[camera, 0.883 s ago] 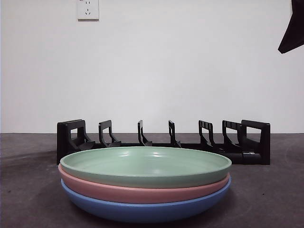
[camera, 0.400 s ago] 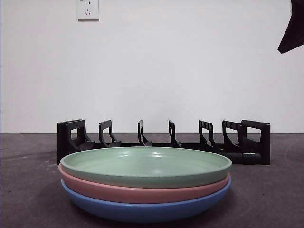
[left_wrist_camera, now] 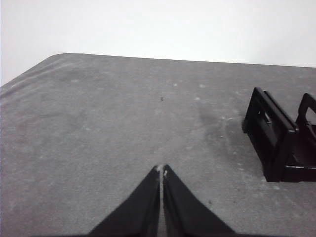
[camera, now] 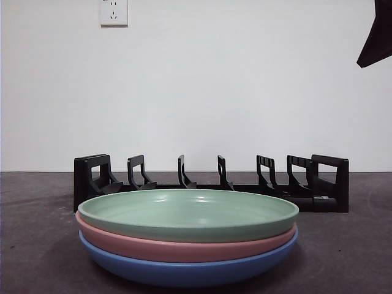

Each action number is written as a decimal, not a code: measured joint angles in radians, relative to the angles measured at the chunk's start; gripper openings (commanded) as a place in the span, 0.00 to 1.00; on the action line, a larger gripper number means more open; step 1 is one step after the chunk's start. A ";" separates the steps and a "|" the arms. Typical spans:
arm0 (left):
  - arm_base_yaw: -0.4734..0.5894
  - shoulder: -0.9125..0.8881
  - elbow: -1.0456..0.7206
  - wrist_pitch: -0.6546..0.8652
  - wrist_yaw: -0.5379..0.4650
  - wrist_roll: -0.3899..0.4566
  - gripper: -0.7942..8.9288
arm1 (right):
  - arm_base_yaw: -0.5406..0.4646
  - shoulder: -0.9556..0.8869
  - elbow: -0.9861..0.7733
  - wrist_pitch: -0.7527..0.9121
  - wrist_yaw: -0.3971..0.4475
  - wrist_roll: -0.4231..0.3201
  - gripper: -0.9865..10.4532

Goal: Place the plate

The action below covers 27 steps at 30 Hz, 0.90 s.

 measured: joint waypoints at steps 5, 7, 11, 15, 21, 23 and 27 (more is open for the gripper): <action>0.000 0.000 0.000 0.001 0.000 0.000 0.09 | 0.000 -0.001 0.000 0.000 0.000 0.000 0.10; 0.000 0.002 0.000 0.003 -0.001 0.000 0.09 | 0.000 0.000 0.000 -0.001 0.000 0.000 0.10; 0.000 0.003 0.000 -0.002 -0.001 0.000 0.09 | 0.000 0.000 0.000 0.008 0.005 -0.005 0.10; 0.000 0.003 0.000 0.000 -0.001 0.000 0.09 | 0.000 -0.026 -0.002 0.002 0.061 -0.044 0.10; 0.000 0.003 0.000 0.000 -0.001 0.000 0.09 | 0.000 -0.304 -0.266 0.340 0.231 -0.069 0.10; 0.000 0.003 0.000 0.000 -0.001 0.000 0.09 | -0.002 -0.433 -0.410 0.481 0.322 -0.068 0.10; 0.000 0.003 0.000 0.000 -0.001 0.000 0.09 | -0.026 -0.706 -0.672 0.518 0.458 0.000 0.10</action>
